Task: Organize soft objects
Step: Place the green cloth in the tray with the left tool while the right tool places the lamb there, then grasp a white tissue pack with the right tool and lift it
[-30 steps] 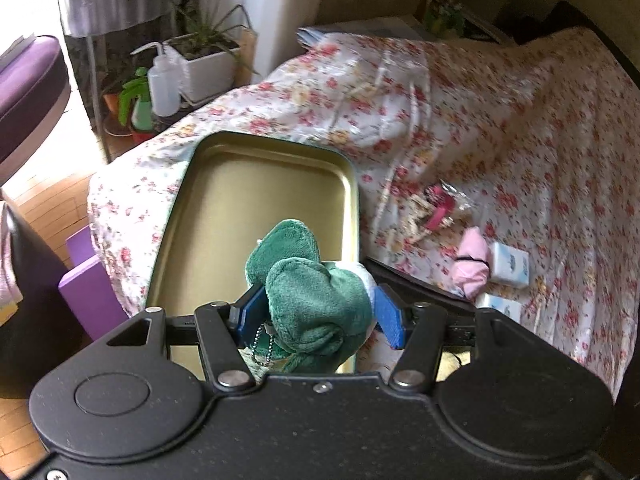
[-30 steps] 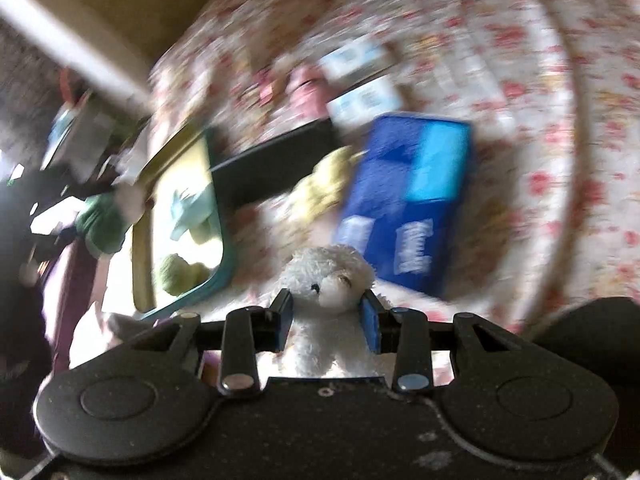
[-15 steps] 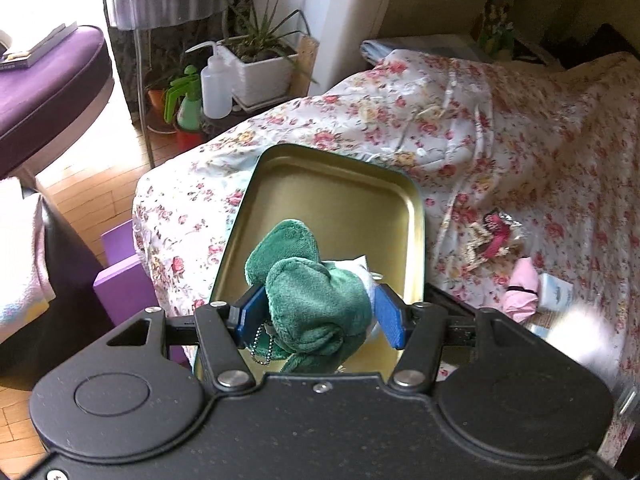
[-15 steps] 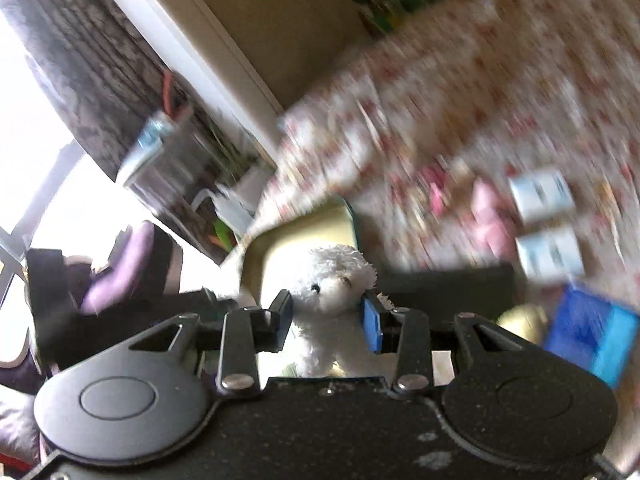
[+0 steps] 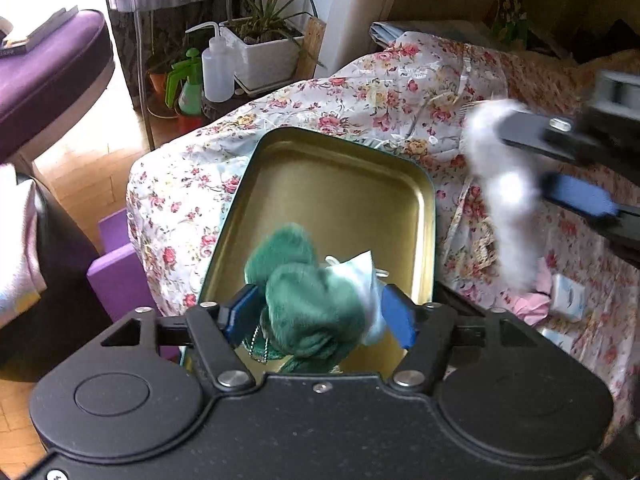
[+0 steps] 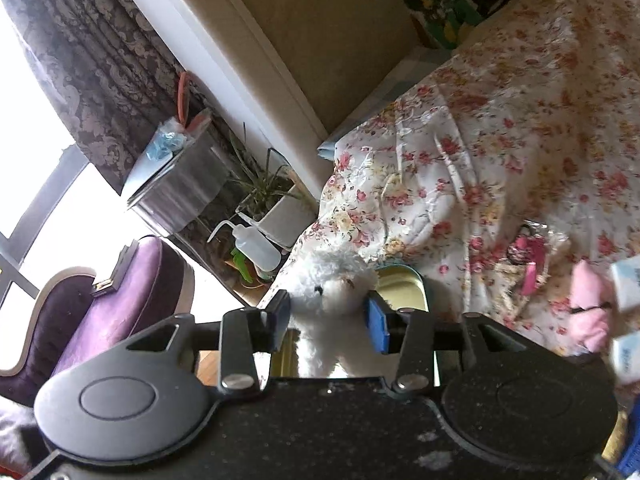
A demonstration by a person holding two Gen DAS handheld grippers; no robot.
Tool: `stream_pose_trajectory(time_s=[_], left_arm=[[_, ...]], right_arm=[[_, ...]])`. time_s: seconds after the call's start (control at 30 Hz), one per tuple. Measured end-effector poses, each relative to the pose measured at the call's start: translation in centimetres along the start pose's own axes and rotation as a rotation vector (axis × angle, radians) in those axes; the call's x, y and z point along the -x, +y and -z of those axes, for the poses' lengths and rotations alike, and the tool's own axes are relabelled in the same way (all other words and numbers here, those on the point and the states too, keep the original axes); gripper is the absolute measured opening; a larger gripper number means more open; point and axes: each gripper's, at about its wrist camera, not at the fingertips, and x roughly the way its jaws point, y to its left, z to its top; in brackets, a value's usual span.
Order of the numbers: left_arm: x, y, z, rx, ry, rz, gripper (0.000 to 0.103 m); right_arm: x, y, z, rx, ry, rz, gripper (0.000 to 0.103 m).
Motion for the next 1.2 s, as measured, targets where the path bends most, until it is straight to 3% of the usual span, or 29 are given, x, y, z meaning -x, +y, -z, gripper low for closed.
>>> stream_pose_trajectory(time_s=[0.13, 0.47, 0.9, 1.2], left_arm=[[0.5, 0.3, -0.1, 0.015, -0.030, -0.002, 0.071], [0.7, 1.0, -0.1, 0.033, -0.026, -0.027, 0.071], [1.2, -0.4, 0.6, -0.046, -0.040, -0.027, 0.071], [1.3, -2.6, 1.5, -0.144, -0.038, -0.006, 0.071]], right_arm=[[-2.4, 0.5, -0.3, 0.014, 0.022, 0.020, 0.059], [-1.6, -1.1, 0.9, -0.008, 0.021, 0.046, 0.059], [3.7, -6.6, 3.5, -0.046, -0.016, 0.166, 0.061], [8.6, -13.7, 6.4, -0.130, -0.047, 0.274, 0.062]])
